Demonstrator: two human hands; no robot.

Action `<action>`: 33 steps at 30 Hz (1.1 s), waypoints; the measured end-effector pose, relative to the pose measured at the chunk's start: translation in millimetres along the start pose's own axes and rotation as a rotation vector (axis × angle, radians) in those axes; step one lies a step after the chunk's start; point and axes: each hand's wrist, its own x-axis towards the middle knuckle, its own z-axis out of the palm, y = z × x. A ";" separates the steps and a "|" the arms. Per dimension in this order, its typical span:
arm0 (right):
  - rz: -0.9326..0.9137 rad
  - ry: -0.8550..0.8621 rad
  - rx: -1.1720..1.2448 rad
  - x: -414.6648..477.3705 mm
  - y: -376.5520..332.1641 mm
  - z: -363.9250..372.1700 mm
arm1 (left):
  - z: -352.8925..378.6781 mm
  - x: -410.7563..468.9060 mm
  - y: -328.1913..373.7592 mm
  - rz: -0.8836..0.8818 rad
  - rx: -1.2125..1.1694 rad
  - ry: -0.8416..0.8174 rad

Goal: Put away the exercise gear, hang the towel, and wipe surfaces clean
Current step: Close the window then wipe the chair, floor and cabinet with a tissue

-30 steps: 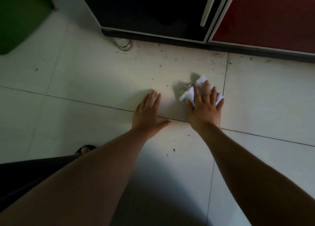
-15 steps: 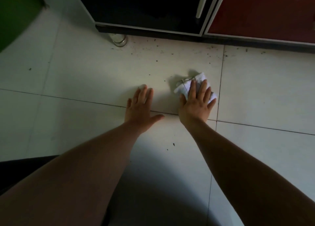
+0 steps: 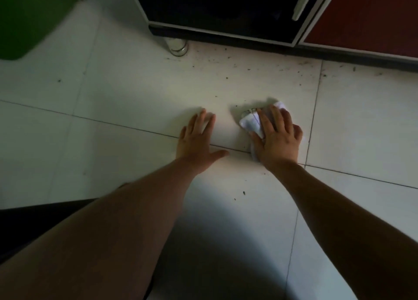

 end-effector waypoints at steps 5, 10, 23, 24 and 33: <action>0.100 0.132 0.142 0.5 -29.4 9.5 | 2.8 -0.5 -6.7 -0.132 -0.082 -0.005; -0.008 0.084 0.110 -19.4 -18.5 18.8 | 3.1 -0.5 -5.5 -0.117 -0.052 0.032; -0.204 0.038 0.064 17.2 -22.1 6.3 | 4.6 -0.6 -7.6 -0.096 0.019 0.019; -0.217 0.023 0.056 8.1 -15.8 8.5 | 5.2 -0.6 -7.3 -0.094 0.028 0.008; 0.109 0.201 0.189 31.8 -35.0 8.1 | 3.4 1.3 -3.9 -0.101 0.000 -0.035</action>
